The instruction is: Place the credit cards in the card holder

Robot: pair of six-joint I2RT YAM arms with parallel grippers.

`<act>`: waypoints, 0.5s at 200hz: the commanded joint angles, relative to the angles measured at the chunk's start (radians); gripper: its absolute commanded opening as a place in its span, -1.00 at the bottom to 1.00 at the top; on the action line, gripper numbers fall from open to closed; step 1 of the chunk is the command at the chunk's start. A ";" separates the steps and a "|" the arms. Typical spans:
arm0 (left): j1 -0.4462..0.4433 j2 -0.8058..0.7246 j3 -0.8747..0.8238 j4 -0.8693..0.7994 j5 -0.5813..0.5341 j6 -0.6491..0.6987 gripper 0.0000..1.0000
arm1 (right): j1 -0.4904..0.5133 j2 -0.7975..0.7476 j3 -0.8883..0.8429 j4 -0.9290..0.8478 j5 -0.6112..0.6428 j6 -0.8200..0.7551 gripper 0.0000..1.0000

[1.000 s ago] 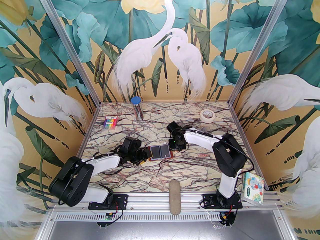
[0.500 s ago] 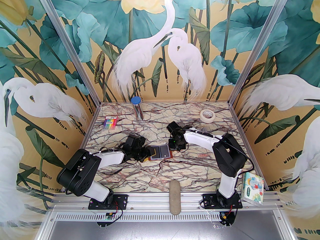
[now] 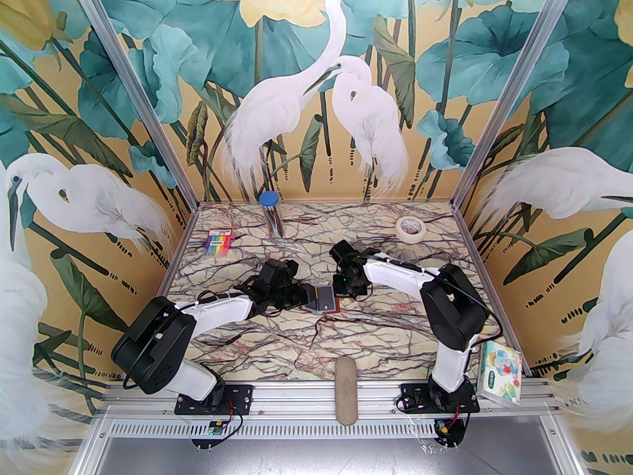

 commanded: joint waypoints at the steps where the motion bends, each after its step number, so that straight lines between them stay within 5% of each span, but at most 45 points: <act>1: -0.028 -0.013 0.038 -0.041 -0.029 0.029 0.15 | 0.002 0.003 -0.011 0.017 0.005 0.004 -0.83; 100: -0.081 0.009 0.101 -0.062 -0.035 0.022 0.06 | 0.002 -0.019 -0.017 -0.003 0.026 -0.010 -0.83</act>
